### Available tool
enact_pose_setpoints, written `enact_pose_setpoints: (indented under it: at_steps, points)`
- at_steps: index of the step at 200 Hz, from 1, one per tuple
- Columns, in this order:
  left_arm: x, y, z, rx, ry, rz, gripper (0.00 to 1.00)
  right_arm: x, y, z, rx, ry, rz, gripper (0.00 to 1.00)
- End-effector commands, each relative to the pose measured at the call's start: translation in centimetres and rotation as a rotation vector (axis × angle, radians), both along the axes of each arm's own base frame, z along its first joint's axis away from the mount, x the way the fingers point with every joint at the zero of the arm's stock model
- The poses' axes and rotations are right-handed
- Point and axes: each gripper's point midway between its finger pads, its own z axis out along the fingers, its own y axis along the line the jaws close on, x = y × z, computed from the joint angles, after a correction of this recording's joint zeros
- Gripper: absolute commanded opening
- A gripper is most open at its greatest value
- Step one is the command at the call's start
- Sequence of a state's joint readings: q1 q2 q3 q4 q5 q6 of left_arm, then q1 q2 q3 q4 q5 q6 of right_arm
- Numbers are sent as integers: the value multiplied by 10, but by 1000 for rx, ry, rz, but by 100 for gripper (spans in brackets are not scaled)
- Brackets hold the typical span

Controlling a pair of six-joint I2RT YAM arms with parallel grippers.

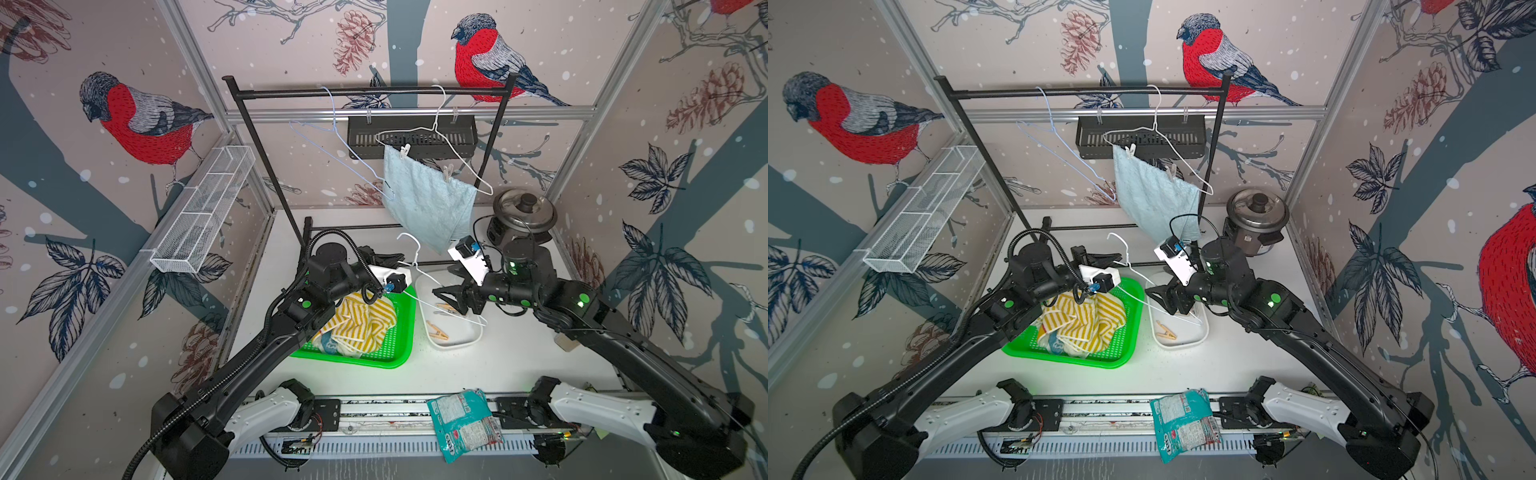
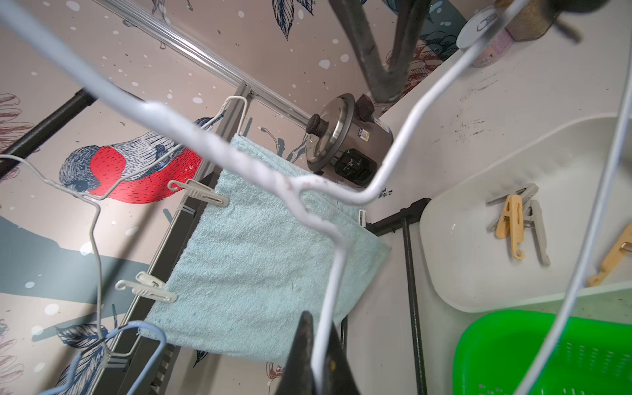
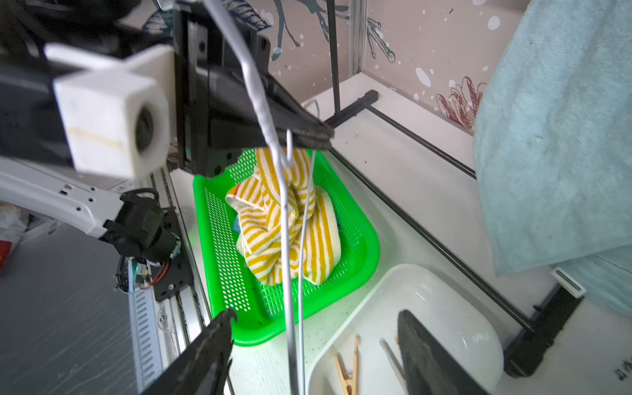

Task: Remove the clothespins securing towels to the hanger
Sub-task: Place the hanger on the clothesline.

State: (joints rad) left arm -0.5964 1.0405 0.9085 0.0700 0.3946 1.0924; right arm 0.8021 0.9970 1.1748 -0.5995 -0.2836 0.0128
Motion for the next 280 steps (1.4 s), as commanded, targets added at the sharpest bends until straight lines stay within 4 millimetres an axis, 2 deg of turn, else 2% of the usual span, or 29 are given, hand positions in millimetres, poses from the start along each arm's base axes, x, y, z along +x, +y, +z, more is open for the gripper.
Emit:
enact_pose_setpoints:
  at_steps: [1, 23, 44, 62, 85, 89, 102, 109, 114, 125, 148, 188, 223, 233, 245, 258, 280]
  points:
    - [1, 1, 14, -42, -36, 10, 0, -5, -14, -18, -77, -21, -3, 76]
    - [1, 2, 16, -45, -37, 17, 0, -9, -21, -24, -77, -43, -9, 72]
    - [3, 4, 20, -68, -27, 36, 0, -15, -22, -24, -50, -51, 14, 60]
    - [4, 6, 22, -83, -18, 50, 0, -18, -22, -23, -36, -64, 24, 41]
    - [3, 7, 25, -112, -5, 56, 0, -17, -23, -16, -20, -86, 17, 3]
    - [3, 7, 25, -117, -3, 56, 0, -16, -23, -15, -18, -89, 14, 1]
    - [2, 6, 25, -127, 0, 50, 1, -15, -20, -8, -5, -97, 17, 0]
    - [2, 6, 27, -136, 3, 49, 14, -14, -20, -4, -1, -99, 15, 0]
    - [1, 7, 28, -145, 5, 50, 28, -13, -19, -2, -1, -101, 11, 0]
    - [0, 9, 32, -165, 13, 56, 49, -10, -19, 0, -9, -103, 0, 0]
    - [-2, 19, 48, -241, 23, 102, 69, -2, -22, 1, -52, -101, -37, 0]
    - [-16, 56, 77, -415, 10, 219, 73, 12, -37, 5, -98, -135, -141, 0]
    - [-35, 102, 83, -593, 33, 348, 74, 32, -58, 2, -181, -163, -253, 0]
    - [-41, 115, 82, -654, 53, 384, 75, 39, -63, 1, -198, -174, -283, 0]
    - [-44, 135, 79, -767, 78, 444, 86, 49, -68, 6, -194, -198, -313, 0]
    - [-43, 159, 71, -902, 121, 533, 89, 59, -68, 16, -154, -223, -329, 0]
    - [-39, 172, 40, -991, 227, 602, 89, 77, -58, 29, -90, -249, -322, 0]
